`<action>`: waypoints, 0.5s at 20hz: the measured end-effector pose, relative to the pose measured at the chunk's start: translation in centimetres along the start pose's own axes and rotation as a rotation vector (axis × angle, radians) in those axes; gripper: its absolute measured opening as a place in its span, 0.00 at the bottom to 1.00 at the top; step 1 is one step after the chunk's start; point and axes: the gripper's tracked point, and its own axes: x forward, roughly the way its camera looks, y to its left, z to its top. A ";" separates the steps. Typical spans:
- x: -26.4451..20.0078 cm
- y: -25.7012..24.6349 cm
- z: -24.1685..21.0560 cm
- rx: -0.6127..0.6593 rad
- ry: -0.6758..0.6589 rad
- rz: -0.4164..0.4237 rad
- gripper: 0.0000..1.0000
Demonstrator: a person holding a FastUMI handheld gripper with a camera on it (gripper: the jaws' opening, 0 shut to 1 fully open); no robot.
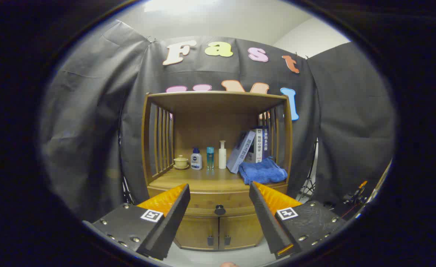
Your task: Pull open the drawer, take out the items inside it, and place them on the countertop above the cabinet.
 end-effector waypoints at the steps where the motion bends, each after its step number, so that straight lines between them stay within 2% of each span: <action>1: -0.1 0.0 0.0 0.005 -0.003 -0.001 0.96; 10: -0.2 -0.1 -0.6 0.040 -0.008 0.007 0.96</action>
